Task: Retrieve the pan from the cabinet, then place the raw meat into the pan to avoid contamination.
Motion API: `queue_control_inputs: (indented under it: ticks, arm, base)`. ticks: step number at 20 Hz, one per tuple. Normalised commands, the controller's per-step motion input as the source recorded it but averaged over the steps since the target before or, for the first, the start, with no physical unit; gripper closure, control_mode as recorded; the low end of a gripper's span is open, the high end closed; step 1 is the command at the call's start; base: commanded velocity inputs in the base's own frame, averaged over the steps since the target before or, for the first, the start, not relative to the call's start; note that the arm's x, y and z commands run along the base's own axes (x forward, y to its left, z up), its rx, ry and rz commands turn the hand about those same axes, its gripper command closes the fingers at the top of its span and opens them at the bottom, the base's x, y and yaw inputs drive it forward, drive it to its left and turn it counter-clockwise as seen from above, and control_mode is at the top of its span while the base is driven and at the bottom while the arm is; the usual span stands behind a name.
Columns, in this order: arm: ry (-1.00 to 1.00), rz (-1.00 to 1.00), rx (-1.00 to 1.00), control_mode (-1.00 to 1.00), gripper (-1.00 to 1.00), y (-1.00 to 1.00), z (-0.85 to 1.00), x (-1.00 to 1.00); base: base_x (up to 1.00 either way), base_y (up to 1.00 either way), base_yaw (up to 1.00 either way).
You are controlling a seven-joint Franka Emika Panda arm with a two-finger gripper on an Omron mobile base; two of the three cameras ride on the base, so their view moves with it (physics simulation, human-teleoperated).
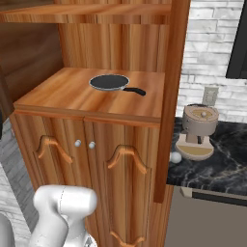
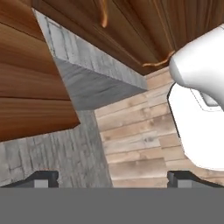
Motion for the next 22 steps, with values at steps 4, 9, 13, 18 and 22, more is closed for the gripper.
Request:
queue_control_inputs:
  ticks: [4,9,13,18,22]
  arm:
    - [-0.22,0.08,-0.48,-1.0,-1.0,-0.25,0.0,0.06]
    - [-0.31,0.1,-0.41,-1.0,-1.0,-0.43,0.0,0.0]
    - [-0.15,0.12,-0.26,-1.0,-1.0,-0.69,0.0,0.0]
    - [-0.11,0.12,-0.1,-1.0,-1.0,-0.74,0.06,0.0]
    - [-0.05,0.16,-0.04,-1.0,-1.0,-0.54,0.2,0.24]
  base:
    - [0.0,0.0,0.0]
    - [0.0,0.0,0.0]
    - [0.0,0.0,0.0]
    - [0.0,0.0,0.0]
    - [0.0,0.0,0.0]
